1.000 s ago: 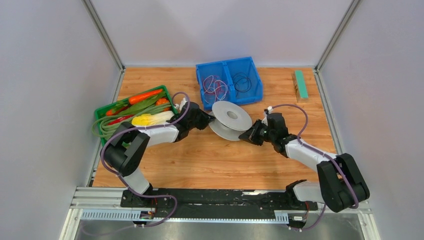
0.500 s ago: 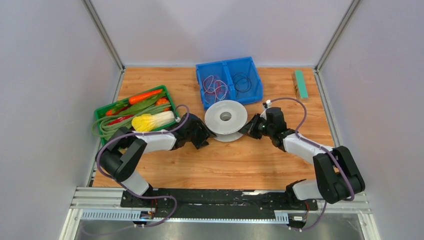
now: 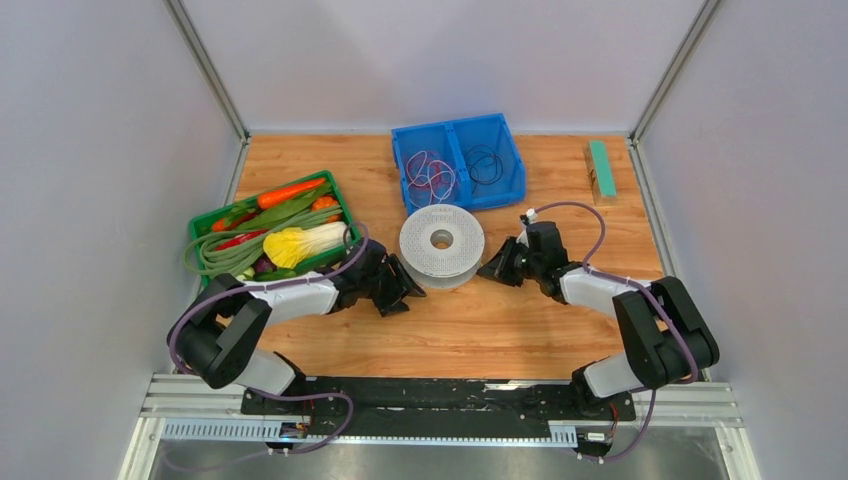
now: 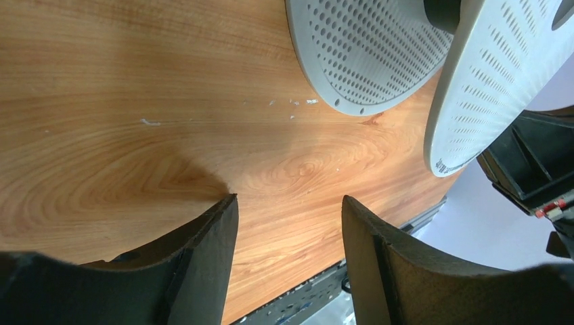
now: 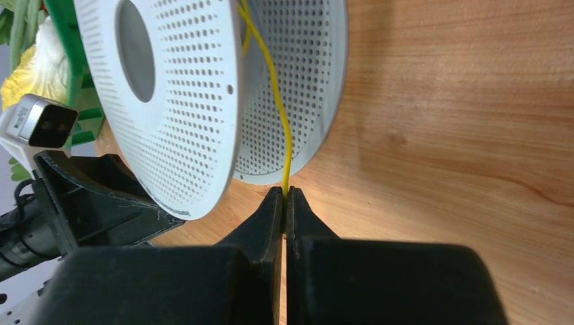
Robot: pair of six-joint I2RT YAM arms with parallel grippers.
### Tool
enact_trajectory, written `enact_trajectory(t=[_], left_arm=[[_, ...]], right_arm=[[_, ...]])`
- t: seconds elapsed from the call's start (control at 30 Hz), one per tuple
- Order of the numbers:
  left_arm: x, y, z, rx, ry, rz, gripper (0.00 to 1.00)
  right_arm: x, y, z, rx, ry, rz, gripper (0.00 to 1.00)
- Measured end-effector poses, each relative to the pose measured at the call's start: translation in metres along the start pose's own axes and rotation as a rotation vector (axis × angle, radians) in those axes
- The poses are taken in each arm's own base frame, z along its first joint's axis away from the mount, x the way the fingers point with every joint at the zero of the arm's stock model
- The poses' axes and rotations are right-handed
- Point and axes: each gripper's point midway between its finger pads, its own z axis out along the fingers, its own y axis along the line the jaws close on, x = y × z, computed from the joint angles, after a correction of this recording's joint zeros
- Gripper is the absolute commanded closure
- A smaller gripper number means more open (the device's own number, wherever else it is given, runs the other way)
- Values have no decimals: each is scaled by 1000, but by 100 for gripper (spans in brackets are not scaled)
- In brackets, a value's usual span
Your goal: Wrap the cables
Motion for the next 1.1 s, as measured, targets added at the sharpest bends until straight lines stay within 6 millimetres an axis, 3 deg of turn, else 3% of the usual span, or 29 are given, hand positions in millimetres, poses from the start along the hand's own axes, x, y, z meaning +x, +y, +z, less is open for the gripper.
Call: enact_trajectory(t=[0.07,0.17,0.37,0.43,0.6,0.77,0.9,0.93,1.1], left_arm=[[2,0,0,5,8,8,36],[3,-7,-3,38,19,36,36],[1,-37,-20,167,-2,140,34],[2,-45,-28,201,0,183,26],[1,-70,-60,286,-18,315,25],[-9,-89,-100,348,-61,459,24],[-29,-99,-134,360,-99,565,23],[-36,-102,-145,354,-109,598,23],[-68,-119,-202,265,-173,764,22]], right_arm=[[4,-4,2,7,13,4,98],[7,-7,3,10,23,3,84],[9,-8,3,9,27,-18,64],[10,-11,2,16,36,-36,58],[8,-21,-8,48,82,-24,51],[-6,-26,-40,66,44,-29,35],[-22,-20,-71,49,-18,-70,11],[-26,-18,-80,47,-37,-88,0],[-52,11,-122,17,-144,-244,0]])
